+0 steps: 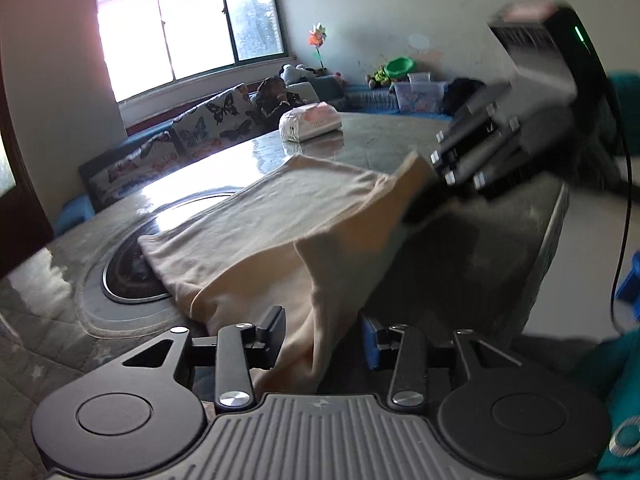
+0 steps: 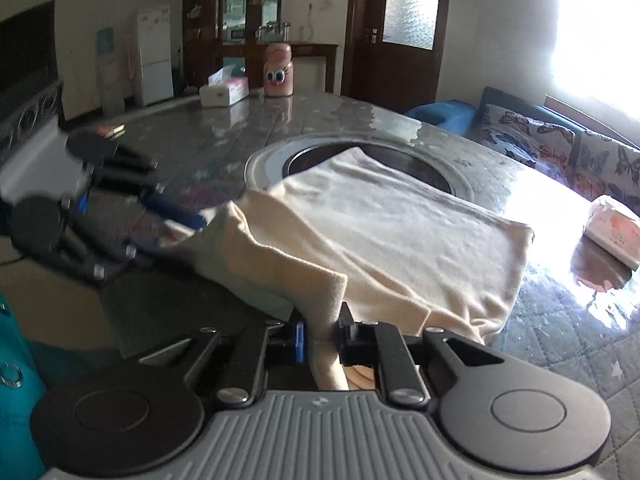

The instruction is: Fold clothes

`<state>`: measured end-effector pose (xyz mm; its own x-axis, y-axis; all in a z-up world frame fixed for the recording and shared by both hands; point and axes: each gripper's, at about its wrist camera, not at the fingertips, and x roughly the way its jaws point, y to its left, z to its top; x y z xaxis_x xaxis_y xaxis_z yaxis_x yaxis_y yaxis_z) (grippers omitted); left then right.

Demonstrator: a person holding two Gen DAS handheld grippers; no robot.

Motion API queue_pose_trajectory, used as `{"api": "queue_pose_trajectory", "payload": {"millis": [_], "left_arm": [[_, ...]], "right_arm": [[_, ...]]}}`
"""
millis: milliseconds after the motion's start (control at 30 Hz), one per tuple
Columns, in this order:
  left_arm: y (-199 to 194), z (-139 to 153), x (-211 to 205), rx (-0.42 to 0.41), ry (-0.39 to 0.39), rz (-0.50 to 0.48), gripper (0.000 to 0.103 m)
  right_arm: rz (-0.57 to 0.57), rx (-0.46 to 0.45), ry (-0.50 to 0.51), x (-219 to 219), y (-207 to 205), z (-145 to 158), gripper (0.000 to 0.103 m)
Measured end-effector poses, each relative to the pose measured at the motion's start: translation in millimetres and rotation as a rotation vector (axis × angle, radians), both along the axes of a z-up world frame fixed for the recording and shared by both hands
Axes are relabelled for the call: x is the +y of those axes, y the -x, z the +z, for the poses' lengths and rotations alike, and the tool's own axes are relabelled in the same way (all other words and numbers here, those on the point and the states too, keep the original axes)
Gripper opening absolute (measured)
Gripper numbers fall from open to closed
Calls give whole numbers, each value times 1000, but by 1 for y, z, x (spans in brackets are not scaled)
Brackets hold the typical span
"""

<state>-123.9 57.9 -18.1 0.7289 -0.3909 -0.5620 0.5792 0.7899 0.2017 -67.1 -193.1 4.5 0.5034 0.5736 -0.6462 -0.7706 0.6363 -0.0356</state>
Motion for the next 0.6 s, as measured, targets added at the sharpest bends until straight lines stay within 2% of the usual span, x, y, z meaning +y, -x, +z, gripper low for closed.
{"api": "queue_pose_trajectory", "payload": {"millis": [133,167,267,400,600], "left_arm": [[0,-7,-2,-35,-67,2,41],[0,-8,-2,-41,-78,1,28],[1,-7,2,-48,-77,-1,11],[9,5,9,-53,-44,-5,9],[36,29,20,-28,13,-21,8]], "right_arm": [[-15,-1,-3,4,-2,1,12],[-20,-3,-2,5,-2,0,11],[-29,-16,-9,6,1,-1,10],[-28,-41,-31,4,13,5,9],[45,-50,-39,-4,47,29,9]]}}
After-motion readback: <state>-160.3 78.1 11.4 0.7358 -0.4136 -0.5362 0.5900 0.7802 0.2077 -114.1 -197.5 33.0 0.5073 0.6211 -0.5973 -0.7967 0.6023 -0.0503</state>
